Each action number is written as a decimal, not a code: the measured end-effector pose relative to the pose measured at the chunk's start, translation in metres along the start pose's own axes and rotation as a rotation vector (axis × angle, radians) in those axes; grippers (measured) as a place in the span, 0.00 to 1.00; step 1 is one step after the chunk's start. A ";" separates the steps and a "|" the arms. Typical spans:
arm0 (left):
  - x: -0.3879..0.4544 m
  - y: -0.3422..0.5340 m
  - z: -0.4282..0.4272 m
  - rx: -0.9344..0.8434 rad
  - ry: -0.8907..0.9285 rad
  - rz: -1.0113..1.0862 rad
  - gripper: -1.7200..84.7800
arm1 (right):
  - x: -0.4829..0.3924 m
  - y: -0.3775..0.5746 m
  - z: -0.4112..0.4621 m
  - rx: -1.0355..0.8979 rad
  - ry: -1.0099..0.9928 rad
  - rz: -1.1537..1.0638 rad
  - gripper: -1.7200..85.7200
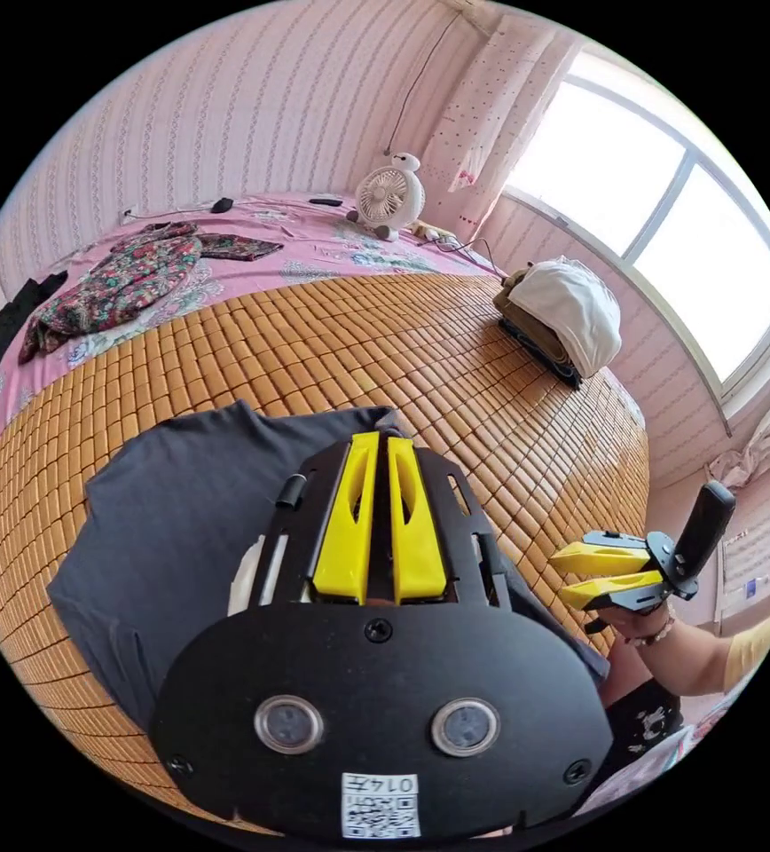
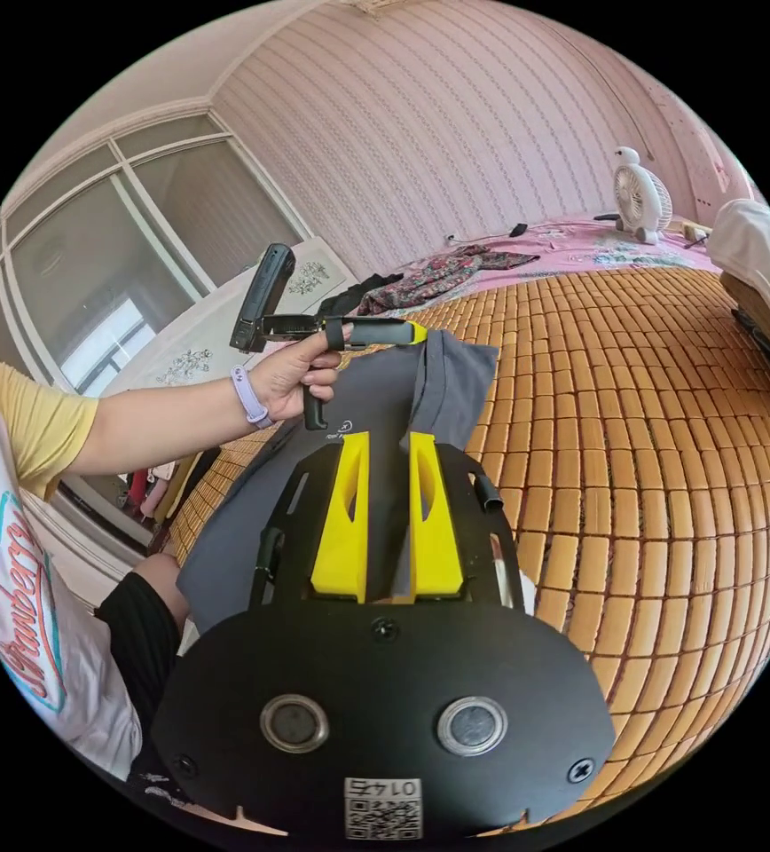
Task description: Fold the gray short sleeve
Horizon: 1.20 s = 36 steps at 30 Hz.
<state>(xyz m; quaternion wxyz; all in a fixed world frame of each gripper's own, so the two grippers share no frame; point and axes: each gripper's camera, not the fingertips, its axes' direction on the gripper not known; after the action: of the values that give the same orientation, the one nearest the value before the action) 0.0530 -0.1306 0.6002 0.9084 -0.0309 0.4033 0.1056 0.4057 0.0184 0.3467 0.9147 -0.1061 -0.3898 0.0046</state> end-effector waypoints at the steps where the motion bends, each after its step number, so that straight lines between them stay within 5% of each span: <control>1: -0.016 0.009 -0.008 -0.029 0.003 -0.029 0.07 | -0.001 0.002 0.001 -0.010 0.009 0.013 0.10; 18: -0.227 0.142 -0.124 0.075 -0.219 -0.500 0.11 | 0.013 -0.117 0.143 -0.304 0.418 -0.025 0.13; 29: -0.235 0.086 -0.107 -0.027 -0.256 -0.382 0.04 | -0.018 -0.139 0.197 -0.425 0.582 -0.154 0.04; 36: -0.242 0.066 -0.141 0.030 -0.284 -0.418 0.01 | -0.021 -0.169 0.159 -0.266 0.526 -0.013 0.02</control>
<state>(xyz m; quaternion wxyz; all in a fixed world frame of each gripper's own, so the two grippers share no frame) -0.2219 -0.1270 0.6861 0.9585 -0.0850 0.2579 -0.0872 0.2651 -0.1182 0.4723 0.9625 -0.2202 -0.1372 -0.0798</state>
